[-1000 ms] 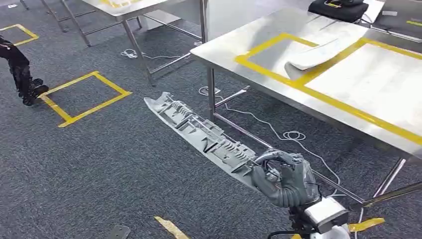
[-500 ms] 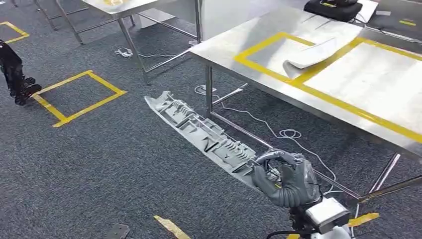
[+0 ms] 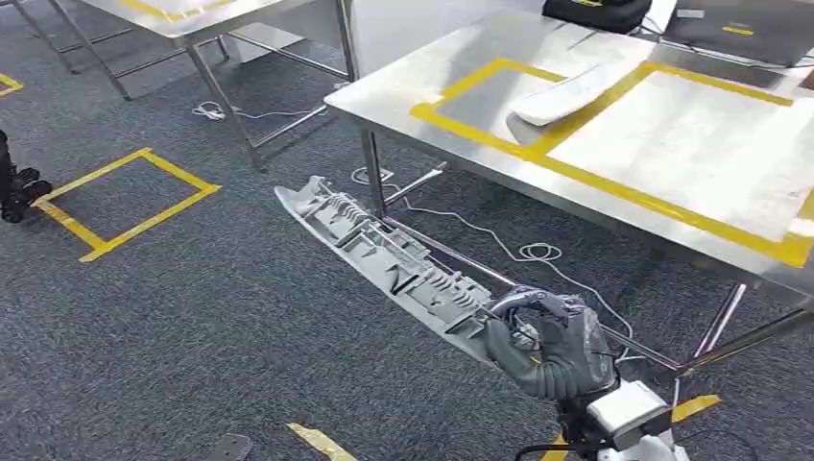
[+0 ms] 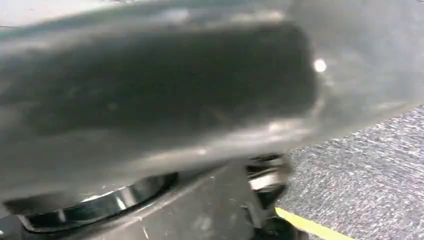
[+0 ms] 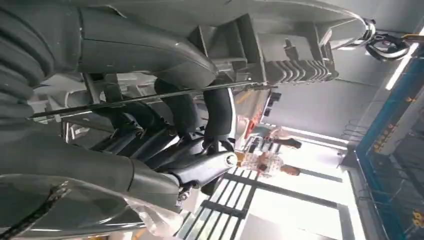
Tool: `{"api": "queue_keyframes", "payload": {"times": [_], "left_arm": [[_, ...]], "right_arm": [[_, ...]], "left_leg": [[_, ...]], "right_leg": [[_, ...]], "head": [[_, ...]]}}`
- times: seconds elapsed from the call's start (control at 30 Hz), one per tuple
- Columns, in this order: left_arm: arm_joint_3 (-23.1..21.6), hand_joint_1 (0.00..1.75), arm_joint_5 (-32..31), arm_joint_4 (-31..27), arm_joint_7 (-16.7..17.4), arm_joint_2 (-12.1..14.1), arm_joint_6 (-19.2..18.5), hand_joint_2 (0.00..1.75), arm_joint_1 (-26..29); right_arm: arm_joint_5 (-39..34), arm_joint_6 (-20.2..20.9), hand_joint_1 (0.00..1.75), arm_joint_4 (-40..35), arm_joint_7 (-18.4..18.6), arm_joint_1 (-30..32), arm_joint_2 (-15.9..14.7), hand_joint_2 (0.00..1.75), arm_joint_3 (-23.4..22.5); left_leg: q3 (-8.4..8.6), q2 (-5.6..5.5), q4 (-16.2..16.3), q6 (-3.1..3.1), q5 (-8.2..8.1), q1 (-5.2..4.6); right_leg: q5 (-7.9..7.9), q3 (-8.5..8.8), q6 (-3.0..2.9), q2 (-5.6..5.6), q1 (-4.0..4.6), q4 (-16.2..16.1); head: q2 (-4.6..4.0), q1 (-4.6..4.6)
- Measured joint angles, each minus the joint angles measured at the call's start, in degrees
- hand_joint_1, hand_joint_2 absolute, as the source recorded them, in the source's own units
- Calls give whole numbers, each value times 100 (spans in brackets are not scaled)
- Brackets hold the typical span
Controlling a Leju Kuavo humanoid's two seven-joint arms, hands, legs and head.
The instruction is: Take the parts from the cabinet and place them on the table.
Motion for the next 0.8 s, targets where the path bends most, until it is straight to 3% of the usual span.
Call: {"api": "queue_keyframes", "payload": {"times": [0.07, 0.13, 0.3, 0.33, 0.37, 0.4, 0.43, 0.5, 0.53, 0.57, 0.67, 0.7, 0.73, 0.8], "left_arm": [[0, 0, -2, 0, -2, 0, -2, 0, -8], [0, 0, 0, 0, -2, 7, -4, 0, 3], [0, 0, 0, 0, -2, 4, -4, 0, 1], [0, 0, 0, 0, -2, 4, -4, 0, -7], [0, 0, 0, 0, -4, 4, -9, 0, -8], [0, 0, 0, 0, -4, 7, -13, 0, 17], [0, 0, -2, 0, -4, 4, -15, 0, 15], [0, 0, -2, 0, -4, -4, -15, 0, 14], [0, 0, -2, 0, -4, 0, -17, 0, 16], [0, 0, -2, 0, -4, 0, -17, 0, 15], [0, 0, 0, 0, -7, 2, -20, 0, 23], [0, 0, 0, 0, -13, 2, -20, 0, 21], [0, 0, -2, 0, -20, 2, -20, 0, 22], [2, 0, 0, 0, -20, 2, -20, 0, 35]], "right_arm": [[4, -13, 175, 0, -2, -4, 0, 175, 2], [11, -17, 175, 0, 0, 9, 0, 175, 0], [11, -17, 175, -2, 0, 11, 0, 175, 2], [13, -17, 175, -2, -2, 20, 0, 175, 2], [13, -20, 175, -2, -2, 8, 0, 175, 4], [17, -22, 175, 0, -2, 35, 0, 175, 4], [26, -28, 175, 0, 0, 37, 0, 175, 4], [33, -46, 175, 0, 2, 34, 0, 175, 4], [33, -48, 175, 0, 2, 24, 0, 175, 7], [37, -48, 175, -2, 2, 14, 0, 175, 20], [50, -59, 175, -2, 2, 42, 0, 175, 39], [55, -68, 175, -2, 4, 46, 0, 175, 42], [57, -70, 175, -2, 4, 44, 0, 175, 48], [61, -70, 175, -2, 4, 46, 0, 175, 76]], "left_leg": [[-8, 19, -94, 11, -20, -10], [-9, 29, -126, 71, 6, -8], [-2, 45, -157, 105, 29, 13], [5, 66, -175, 130, 45, 22], [-2, 71, -174, 174, 44, 22], [-1, 157, -170, 189, 35, 14], [1, 165, -168, 188, 34, 15], [22, 180, -158, 157, 14, 21], [22, 187, -144, 125, -5, 5], [-5, 190, -98, 95, -18, -28], [7, 253, -125, 27, 3, -13], [-10, 243, -99, -16, -45, -3], [-38, 191, 22, -49, -151, 7], [-383, 165, 830, -88, -599, 17]], "right_leg": [[20, -63, 69, 33, 1, 17], [32, -59, 133, 41, -3, -10], [4, -73, 151, 33, -6, 5], [-68, -132, 170, -24, -13, 80], [-332, -317, 197, -89, -14, 494], [-709, -929, 250, -103, -38, 1763], [-513, -799, 254, -113, -47, 1486], [-30, -291, 242, -204, -59, 481], [-17, -105, 240, -336, -50, 87], [-34, -22, 197, -304, -22, 4], [-26, -61, 126, -249, -3, 38], [6, -36, 70, -236, -45, -4], [9, -31, 46, -222, -44, -7], [1, -27, -21, -196, -41, -5]], "head": [[0, 6], [0, 2], [0, -2], [0, 4], [0, 35], [0, 24], [0, 26], [0, 26], [0, 26], [0, 24], [0, 15], [0, 20], [0, 2], [0, -9]]}}
